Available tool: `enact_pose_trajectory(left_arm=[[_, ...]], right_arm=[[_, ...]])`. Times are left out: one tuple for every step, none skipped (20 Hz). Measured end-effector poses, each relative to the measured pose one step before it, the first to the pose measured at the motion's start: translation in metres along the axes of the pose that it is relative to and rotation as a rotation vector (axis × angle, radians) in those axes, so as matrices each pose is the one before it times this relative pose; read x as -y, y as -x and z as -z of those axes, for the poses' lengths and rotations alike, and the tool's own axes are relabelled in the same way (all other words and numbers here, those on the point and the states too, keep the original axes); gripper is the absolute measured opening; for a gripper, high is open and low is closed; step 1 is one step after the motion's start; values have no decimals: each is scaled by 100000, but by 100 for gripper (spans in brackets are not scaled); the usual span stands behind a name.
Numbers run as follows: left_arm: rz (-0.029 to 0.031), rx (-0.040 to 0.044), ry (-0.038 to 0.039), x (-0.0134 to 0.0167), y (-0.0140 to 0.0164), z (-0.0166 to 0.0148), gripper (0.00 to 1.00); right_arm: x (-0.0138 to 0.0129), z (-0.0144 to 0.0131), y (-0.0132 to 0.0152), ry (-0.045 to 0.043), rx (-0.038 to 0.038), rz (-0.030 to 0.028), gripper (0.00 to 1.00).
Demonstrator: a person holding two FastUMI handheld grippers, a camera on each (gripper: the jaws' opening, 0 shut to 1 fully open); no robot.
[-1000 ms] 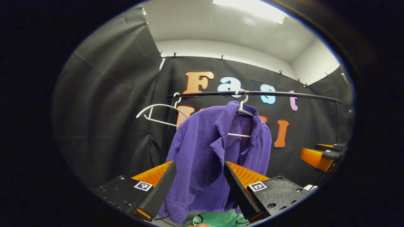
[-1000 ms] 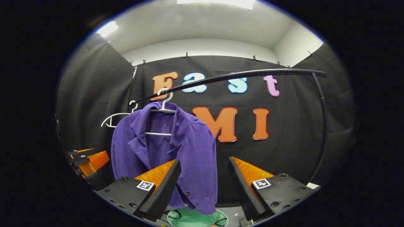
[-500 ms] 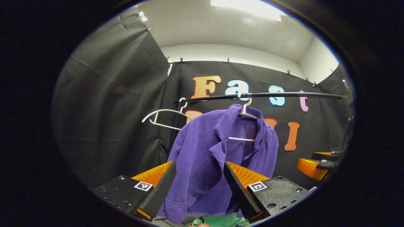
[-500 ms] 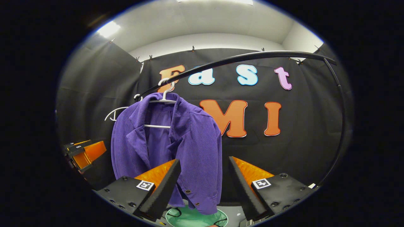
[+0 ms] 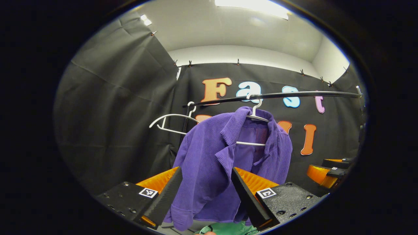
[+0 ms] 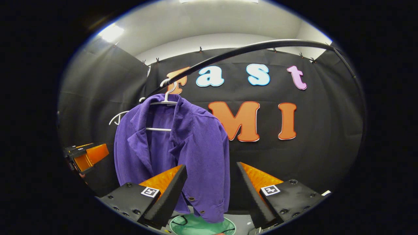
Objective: Grasp the clothes on the hanger with both hands and then place them into the laundry hamper below.
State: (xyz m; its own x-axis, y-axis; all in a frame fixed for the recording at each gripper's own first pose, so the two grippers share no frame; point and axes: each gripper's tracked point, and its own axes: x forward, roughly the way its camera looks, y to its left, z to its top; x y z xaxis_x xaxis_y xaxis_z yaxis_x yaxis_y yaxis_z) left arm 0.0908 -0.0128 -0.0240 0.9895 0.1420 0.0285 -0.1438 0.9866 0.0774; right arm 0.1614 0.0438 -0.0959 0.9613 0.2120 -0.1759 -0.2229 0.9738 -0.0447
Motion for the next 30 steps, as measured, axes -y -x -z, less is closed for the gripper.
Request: enact_pose_trajectory(left_arm=[[-1891,488,-573,-262,48,-275,95],[-956,148,281,-45,58,-301,95],[-565,-396,978,-87,97,-69,92],[-497,197,892,-336,47,-48,95],[-448,253,232,-464,-80,-105,99],[287,-87,-797,-505,-104,229,95],[738,348,-1767,-516,-274,194,95],[856,424,-2105,-578,-496,121,95],[1457,-527,-1767,-442,-647,349,95],[2133,-920,-845,-274,-649,561,95],[2651,-41,538,-170,-498,297,95],[2922,539,1335,-148,-632,179,95],[2743,-581,1011,-133,-639,485,92],[2467,-1546,395,-253,-525,787,92],[2730,-1065,2,-141,-429,522,95],[3021,-465,130,69,-463,234,95],[3089,-391,295,193,-453,221,92],[2409,-888,169,166,-347,379,95],[1691,-644,132,169,-241,294,95],[1311,141,468,269,-81,15,92],[776,500,961,446,-93,135,95],[244,380,1204,399,-13,156,92],[-291,-174,1249,586,-202,334,95],[-912,-481,1088,547,-473,472,99],[-613,-527,796,746,-592,497,95],[325,-663,256,1019,-681,596,99],[582,-622,-436,1030,-687,699,99],[650,-779,-735,1039,-584,741,99],[582,-632,-604,947,-573,664,92],[558,-299,-30,901,-691,564,95]], right_arm=[[-261,263,-905,-1162,-544,-2057,97],[-116,418,-1011,-38,-802,-1507,98],[-181,468,-1049,681,-569,-1346,98],[-244,343,-1083,782,110,-647,98],[-307,319,-1158,766,-24,431,94],[-386,356,-1102,388,-573,795,94],[-914,202,-1245,-299,-734,-372,94],[-1311,281,-1029,-1141,-637,-1040,98],[-926,208,-1235,-1666,-839,715,98],[-493,216,-1151,-1452,-496,1817,98],[-173,303,-1312,-332,252,3024,94],[-254,287,-1219,1022,323,3492,98],[9,583,-1112,2072,-829,3884,94],[-126,640,-851,2555,-848,3066,94],[98,519,-954,2754,-810,3412,98],[1030,301,-495,2479,-317,5809,94],[1256,118,-463,542,-159,5909,100],[1160,302,-719,-1153,-611,3864,94],[1373,364,-597,-861,-925,3321,92],[1216,250,-454,-706,-1586,1121,79],[1135,192,136,-1074,-722,-319,65],[552,-399,423,-1528,827,-2862,52],[243,-602,511,-523,1260,-3144,39],[563,-628,898,836,1110,-2988,25],[445,-616,701,723,951,-2290,12],[279,-451,910,506,926,-2942,12],[290,-340,1219,198,683,-2070,12],[397,-607,1313,-97,1237,-2072,12],[568,-701,1157,-1019,1648,-2416,8],[759,-1020,670,-1552,1453,-2512,8]])
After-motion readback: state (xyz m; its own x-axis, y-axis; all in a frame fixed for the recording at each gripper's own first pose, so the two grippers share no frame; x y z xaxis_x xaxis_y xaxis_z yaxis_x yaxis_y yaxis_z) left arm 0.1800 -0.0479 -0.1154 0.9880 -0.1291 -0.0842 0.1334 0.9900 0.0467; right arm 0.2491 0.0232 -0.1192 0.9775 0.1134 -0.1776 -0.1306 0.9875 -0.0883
